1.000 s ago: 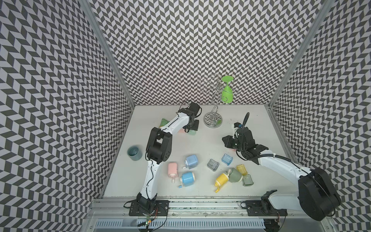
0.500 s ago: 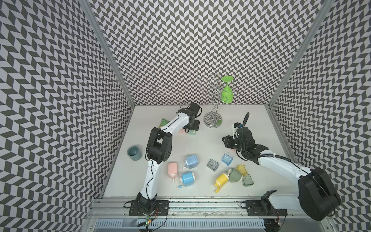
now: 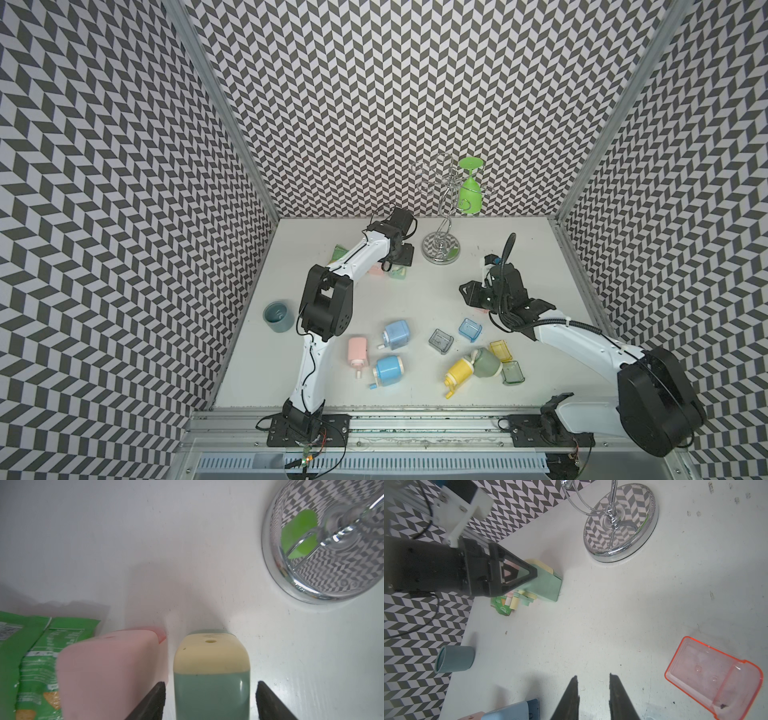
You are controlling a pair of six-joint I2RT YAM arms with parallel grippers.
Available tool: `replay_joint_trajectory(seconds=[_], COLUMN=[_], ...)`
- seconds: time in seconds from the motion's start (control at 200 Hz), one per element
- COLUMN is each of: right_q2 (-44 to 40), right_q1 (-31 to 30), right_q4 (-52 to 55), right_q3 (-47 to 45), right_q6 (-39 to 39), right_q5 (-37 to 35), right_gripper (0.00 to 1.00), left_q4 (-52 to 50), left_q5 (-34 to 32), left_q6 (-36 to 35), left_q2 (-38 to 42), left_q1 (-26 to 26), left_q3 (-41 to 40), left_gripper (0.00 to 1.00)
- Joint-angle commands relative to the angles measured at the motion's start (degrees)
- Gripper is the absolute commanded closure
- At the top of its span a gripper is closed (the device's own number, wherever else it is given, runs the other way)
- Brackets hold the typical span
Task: Put the tray back into the pencil sharpener
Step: Place the pencil sharpener at the center of the board, then move the container to the center of the board.
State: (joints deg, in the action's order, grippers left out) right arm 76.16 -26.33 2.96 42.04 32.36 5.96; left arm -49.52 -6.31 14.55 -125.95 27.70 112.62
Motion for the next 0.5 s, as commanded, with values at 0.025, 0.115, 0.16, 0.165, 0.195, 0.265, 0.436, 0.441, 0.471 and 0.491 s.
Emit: replay_joint_trajectory(seconds=[0.025, 0.115, 0.16, 0.165, 0.195, 0.265, 0.436, 0.441, 0.471, 0.491], right_q2=[-1.58, -1.92, -1.98, -2.02, -2.18, -2.59, -3.09, -3.06, -3.07, -3.04], right_q1=[-0.12, -0.08, -0.10, -0.11, -0.10, -0.04, -0.04, -0.04, 0.01, 0.02], right_q4=[-0.77, -0.61, -0.42, -0.37, -0.24, 0.49, 2.71, 2.77, 3.13, 3.37], right_q3=[0.95, 0.78, 0.76, 0.76, 0.68, 0.76, 1.13, 1.03, 1.02, 1.02], right_q6=[-0.54, -0.67, -0.93, -0.91, -1.21, -1.89, -2.65, -2.65, -2.65, -2.65], right_q5=[-1.03, -1.22, -1.30, -1.30, -1.49, -2.17, -4.20, -4.25, -4.70, -5.04], right_gripper=[0.73, 0.72, 0.72, 0.72, 0.72, 0.72, 0.72, 0.72, 0.72, 0.72], left_q4=[2.48, 4.74, 6.88, 7.10, 9.30, 16.83, 38.36, 38.84, 41.31, 42.73], left_q5=[-1.46, -2.75, -3.75, -3.86, -4.72, -7.62, -13.37, -13.42, -13.73, -13.77], left_q6=[-1.16, -2.17, -3.01, -3.11, -3.80, -6.99, -13.49, -13.67, -14.48, -14.98], left_q2=[6.05, 9.31, 11.85, 12.12, 14.09, 20.30, 36.13, 36.44, 38.55, 40.10], left_q1=[0.29, 0.53, 0.77, 0.81, 1.04, 1.75, 2.71, 2.75, 2.72, 2.74], left_q3=[0.87, -0.84, -2.63, -2.82, -4.63, -11.31, -31.11, -31.70, -34.35, -36.05], left_gripper=[0.29, 0.29, 0.30, 0.30, 0.31, 0.36, 0.39, 0.39, 0.39, 0.39])
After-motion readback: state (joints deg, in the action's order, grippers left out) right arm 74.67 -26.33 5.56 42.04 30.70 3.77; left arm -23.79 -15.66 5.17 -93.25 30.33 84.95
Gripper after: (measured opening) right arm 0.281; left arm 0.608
